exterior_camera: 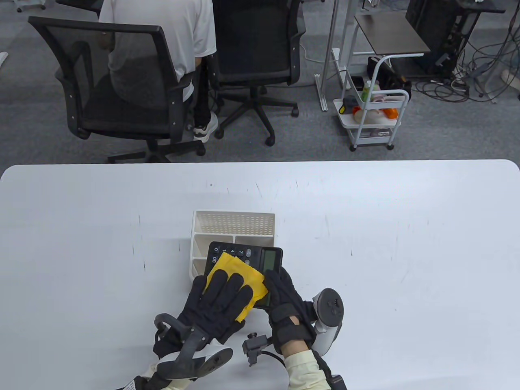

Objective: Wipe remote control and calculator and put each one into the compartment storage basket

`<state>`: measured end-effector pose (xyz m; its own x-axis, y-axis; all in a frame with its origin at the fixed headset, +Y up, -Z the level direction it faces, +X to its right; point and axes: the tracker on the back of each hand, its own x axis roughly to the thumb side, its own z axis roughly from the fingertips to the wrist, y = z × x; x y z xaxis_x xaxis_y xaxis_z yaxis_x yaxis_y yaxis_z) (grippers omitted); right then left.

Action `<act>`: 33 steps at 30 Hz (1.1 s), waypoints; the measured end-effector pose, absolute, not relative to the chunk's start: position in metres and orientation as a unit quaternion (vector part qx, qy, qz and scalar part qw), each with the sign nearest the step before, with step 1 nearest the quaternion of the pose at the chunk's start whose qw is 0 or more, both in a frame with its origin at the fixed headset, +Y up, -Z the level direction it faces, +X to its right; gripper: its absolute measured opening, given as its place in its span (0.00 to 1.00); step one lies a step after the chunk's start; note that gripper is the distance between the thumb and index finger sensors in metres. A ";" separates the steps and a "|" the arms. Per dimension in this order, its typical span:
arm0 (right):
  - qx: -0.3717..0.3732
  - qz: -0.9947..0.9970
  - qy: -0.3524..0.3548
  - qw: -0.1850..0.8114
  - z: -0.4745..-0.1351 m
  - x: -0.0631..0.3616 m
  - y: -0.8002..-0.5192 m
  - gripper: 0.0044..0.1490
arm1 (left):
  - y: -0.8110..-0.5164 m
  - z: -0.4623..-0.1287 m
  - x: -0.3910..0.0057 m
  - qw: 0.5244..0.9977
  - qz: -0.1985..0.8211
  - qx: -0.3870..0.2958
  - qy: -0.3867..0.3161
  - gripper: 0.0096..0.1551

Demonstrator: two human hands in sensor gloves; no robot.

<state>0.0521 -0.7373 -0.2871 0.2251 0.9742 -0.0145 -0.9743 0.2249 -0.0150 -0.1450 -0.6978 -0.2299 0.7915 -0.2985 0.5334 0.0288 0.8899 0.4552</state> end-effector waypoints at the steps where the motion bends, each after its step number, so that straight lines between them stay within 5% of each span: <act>1: -0.010 0.622 0.002 0.783 -0.287 0.052 -0.737 0.41 | -0.698 -0.230 -0.145 0.917 -0.092 0.215 -0.324 0.40; 8: 0.009 0.639 0.001 0.769 -0.286 0.050 -0.730 0.41 | -0.695 -0.233 -0.151 0.922 -0.094 0.225 -0.302 0.43; 16: 0.004 0.620 0.005 0.785 -0.287 0.049 -0.734 0.41 | -0.693 -0.224 -0.146 0.906 -0.071 0.243 -0.338 0.32; 25: 0.009 0.650 -0.041 0.759 -0.286 0.053 -0.729 0.41 | -0.692 -0.230 -0.149 0.936 -0.070 0.209 -0.275 0.60; 33: 0.035 0.663 -0.045 0.747 -0.283 0.042 -0.723 0.42 | -0.690 -0.232 -0.147 0.955 -0.050 0.187 -0.225 0.54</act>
